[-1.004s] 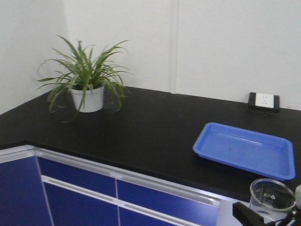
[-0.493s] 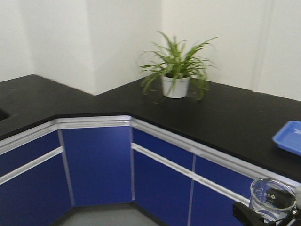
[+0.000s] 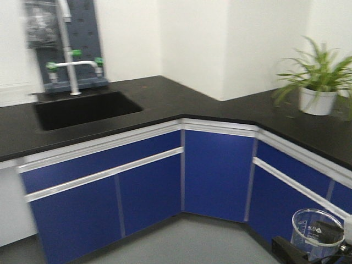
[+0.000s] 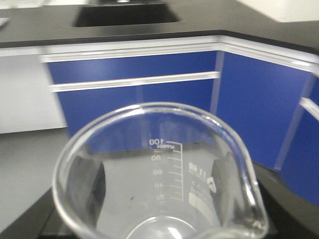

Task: Move beaker to silver tray on left bench
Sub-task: 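Hold the beaker in the right gripper while the base turns and drives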

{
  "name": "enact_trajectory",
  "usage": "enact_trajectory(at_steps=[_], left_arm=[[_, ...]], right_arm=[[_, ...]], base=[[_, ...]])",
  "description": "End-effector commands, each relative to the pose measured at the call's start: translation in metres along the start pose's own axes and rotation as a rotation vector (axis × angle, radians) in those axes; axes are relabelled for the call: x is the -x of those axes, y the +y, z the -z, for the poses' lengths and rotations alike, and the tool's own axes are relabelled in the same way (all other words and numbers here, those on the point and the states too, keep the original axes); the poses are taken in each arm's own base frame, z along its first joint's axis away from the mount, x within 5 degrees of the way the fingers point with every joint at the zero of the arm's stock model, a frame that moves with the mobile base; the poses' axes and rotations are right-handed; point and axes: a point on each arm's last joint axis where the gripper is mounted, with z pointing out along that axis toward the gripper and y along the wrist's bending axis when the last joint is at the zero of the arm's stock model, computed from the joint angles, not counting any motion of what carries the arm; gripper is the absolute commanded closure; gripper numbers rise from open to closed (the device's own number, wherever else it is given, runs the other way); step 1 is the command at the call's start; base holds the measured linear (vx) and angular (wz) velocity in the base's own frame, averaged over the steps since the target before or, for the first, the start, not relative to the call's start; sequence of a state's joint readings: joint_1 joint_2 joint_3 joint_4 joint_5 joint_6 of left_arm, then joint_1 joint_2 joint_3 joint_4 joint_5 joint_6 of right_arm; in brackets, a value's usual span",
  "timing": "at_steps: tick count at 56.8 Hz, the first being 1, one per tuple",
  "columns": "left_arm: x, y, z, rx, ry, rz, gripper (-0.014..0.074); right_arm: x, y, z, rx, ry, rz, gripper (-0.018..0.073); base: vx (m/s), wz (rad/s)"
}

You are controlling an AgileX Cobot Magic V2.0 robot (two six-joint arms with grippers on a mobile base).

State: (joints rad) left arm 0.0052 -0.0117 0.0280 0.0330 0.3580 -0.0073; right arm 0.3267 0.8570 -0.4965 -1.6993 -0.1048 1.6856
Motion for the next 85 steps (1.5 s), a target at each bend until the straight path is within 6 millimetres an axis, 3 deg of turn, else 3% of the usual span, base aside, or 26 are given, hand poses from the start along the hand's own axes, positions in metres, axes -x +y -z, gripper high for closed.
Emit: enact_trajectory(at_steps=[1,36,85], left_arm=[[-0.0011,-0.0007,-0.0019,-0.008,-0.066,0.003,0.0595],[-0.0011,-0.0007,-0.0019,-0.008,-0.066,0.003,0.0595],[-0.0011,-0.0007,-0.0019,-0.008,-0.066,0.003,0.0595]], right_arm=[[0.0116,-0.0022,0.0025,-0.022,-0.040,0.007,0.0566],[0.0116,-0.0022,0.0025,-0.022,-0.040,0.006,0.0566],[0.0116,-0.0022,0.0025,-0.022,-0.040,0.006,0.0566]], base=[[-0.24,0.68],[-0.09,0.56],[0.20,0.54]])
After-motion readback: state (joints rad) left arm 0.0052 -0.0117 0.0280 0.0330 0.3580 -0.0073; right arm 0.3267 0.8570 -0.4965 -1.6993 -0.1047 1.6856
